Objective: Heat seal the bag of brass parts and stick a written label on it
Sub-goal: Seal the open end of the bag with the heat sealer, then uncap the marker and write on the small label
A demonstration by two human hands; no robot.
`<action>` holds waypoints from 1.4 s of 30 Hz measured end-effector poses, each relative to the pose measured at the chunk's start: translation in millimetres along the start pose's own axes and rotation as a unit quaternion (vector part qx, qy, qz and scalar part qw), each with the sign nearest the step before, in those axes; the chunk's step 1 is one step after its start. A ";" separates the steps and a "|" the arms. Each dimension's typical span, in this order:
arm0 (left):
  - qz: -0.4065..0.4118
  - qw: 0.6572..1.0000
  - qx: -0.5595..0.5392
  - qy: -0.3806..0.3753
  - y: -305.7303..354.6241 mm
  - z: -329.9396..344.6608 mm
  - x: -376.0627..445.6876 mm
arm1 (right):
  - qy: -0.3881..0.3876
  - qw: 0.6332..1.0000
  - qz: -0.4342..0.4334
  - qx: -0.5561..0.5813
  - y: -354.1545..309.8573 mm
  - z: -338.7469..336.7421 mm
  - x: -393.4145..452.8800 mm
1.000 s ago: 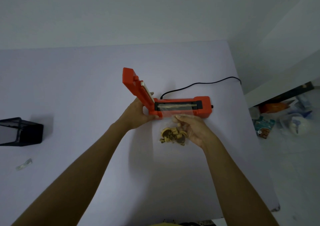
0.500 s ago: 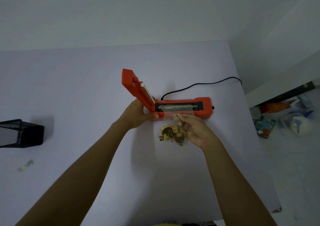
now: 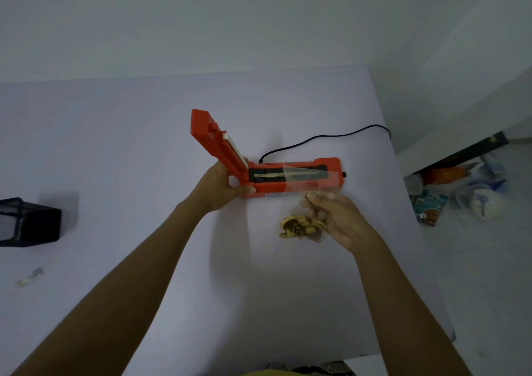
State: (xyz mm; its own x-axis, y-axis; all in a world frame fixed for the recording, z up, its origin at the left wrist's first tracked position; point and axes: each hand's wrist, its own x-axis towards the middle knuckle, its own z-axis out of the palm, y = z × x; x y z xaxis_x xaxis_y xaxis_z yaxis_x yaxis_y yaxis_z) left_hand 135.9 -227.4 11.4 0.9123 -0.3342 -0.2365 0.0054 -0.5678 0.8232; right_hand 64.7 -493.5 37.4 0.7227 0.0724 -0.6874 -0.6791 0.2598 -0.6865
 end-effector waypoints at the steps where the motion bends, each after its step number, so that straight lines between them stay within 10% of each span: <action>1: -0.006 1.000 -0.006 0.002 -0.5 0.8 -0.7 | -0.001 1.000 0.003 -0.003 2.4 0.3 -1.1; 14: -0.099 0.982 -0.065 0.147 -5.9 25.3 -59.0 | -0.018 0.999 -0.001 -0.049 24.9 31.0 -8.9; 21: -0.104 0.973 -0.204 -0.037 -19.0 12.1 -125.6 | -0.062 0.996 0.018 -0.067 50.3 98.4 -5.7; 31: -0.180 0.967 -0.171 0.063 -97.2 -44.1 -196.4 | -0.092 0.991 0.029 -0.094 105.8 214.0 8.1; 42: -0.224 0.959 -0.112 0.130 -138.9 -56.7 -216.2 | 0.043 0.936 -0.026 -0.349 140.1 245.9 14.3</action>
State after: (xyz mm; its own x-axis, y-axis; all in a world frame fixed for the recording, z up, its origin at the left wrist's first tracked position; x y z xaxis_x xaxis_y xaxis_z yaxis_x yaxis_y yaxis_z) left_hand -38.9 -33.6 -22.5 0.8690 0.1215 -0.4797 0.4824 -0.4240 0.7665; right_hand 11.6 -219.2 -10.3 0.7648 -0.0078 -0.6442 -0.5832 -0.4330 -0.6873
